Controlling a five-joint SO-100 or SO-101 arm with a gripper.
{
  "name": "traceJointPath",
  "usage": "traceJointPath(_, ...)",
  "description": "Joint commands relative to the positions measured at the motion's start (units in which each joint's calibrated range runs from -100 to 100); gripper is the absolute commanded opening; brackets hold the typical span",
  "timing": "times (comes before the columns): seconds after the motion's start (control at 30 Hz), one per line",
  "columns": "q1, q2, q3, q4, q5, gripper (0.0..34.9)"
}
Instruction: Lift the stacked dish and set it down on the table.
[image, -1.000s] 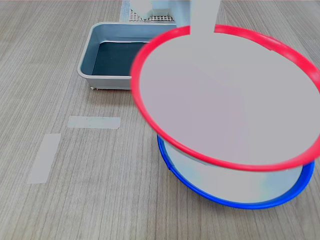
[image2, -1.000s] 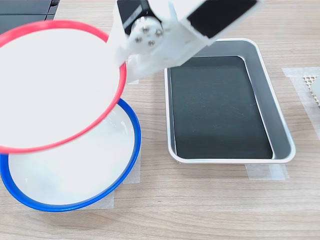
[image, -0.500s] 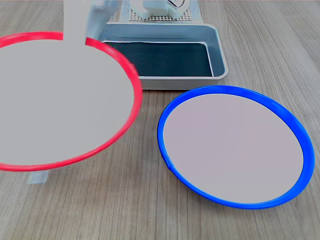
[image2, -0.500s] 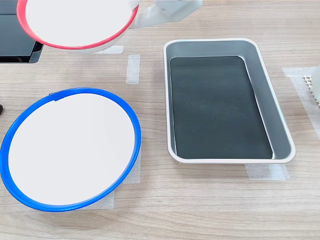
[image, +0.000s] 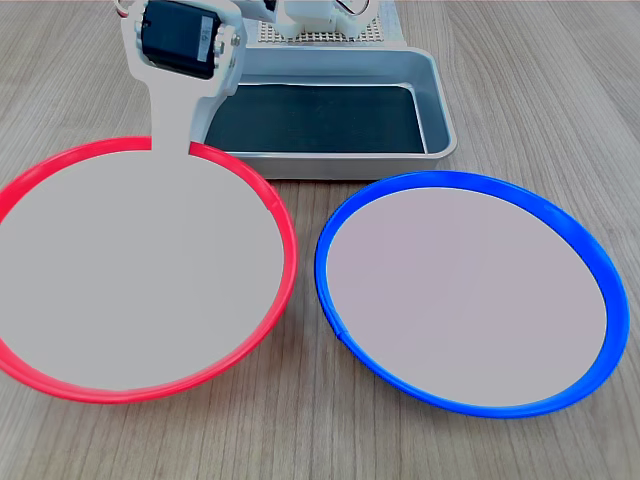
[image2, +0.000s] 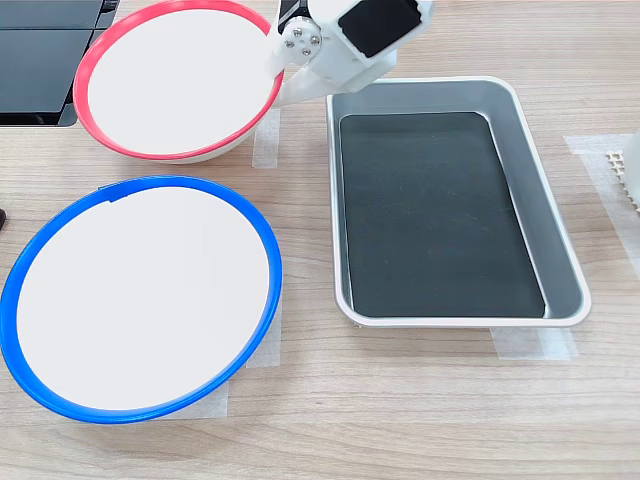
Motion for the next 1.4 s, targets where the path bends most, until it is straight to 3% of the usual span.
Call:
traceJointPath(0.0,-0.4,-0.4,-0.1,1.2,-0.3,0.0)
traceJointPath(0.37,-2.0,-0.7,-0.9,5.1,-0.1,0.3)
traceJointPath(0.43,-2.1,-0.9,-1.5,5.9,0.3,6.7)
traceJointPath(0.53,-2.1,-1.3,-2.5,7.8,0.7,12.6)
traceJointPath(0.67,-1.4,-2.2,-4.8,11.0,0.9,16.2)
traceJointPath(0.93,0.7,-13.1,-4.2,24.0,4.0,17.3)
traceJointPath(1.07,-0.5,-22.3,-0.2,29.7,5.2,16.2)
traceJointPath(1.17,-7.0,-38.1,4.2,36.5,4.9,14.8)
traceJointPath(1.23,-10.5,-44.5,7.6,36.6,4.4,0.3)
traceJointPath(1.37,-14.8,-59.1,19.4,30.5,-0.2,0.1)
